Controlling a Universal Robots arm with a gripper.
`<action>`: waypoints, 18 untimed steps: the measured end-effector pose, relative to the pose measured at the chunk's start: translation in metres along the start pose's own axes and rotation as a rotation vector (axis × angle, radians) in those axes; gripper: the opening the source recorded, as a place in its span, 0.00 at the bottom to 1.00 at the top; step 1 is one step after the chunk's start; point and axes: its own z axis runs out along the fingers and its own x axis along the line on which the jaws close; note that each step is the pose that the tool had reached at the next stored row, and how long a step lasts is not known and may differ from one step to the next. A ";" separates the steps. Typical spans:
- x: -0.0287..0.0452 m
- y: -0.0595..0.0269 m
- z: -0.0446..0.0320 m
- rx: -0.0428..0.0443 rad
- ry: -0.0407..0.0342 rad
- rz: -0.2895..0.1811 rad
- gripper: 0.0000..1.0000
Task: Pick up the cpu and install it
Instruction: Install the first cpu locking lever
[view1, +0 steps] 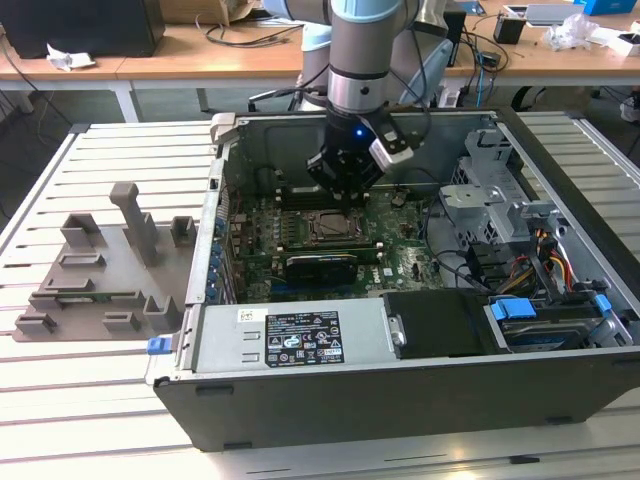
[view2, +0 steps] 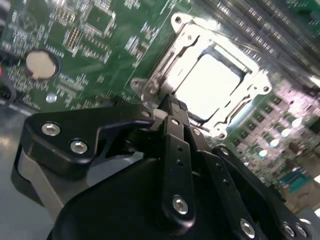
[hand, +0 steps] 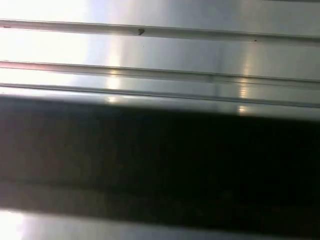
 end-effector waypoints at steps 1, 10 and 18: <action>0.0002 -0.0028 0.0002 0.0013 0.0002 0.000 0.11; 0.0020 -0.0201 -0.0147 0.0075 0.0005 0.000 0.11; 0.0029 -0.0214 -0.0368 0.0075 0.0005 0.000 0.11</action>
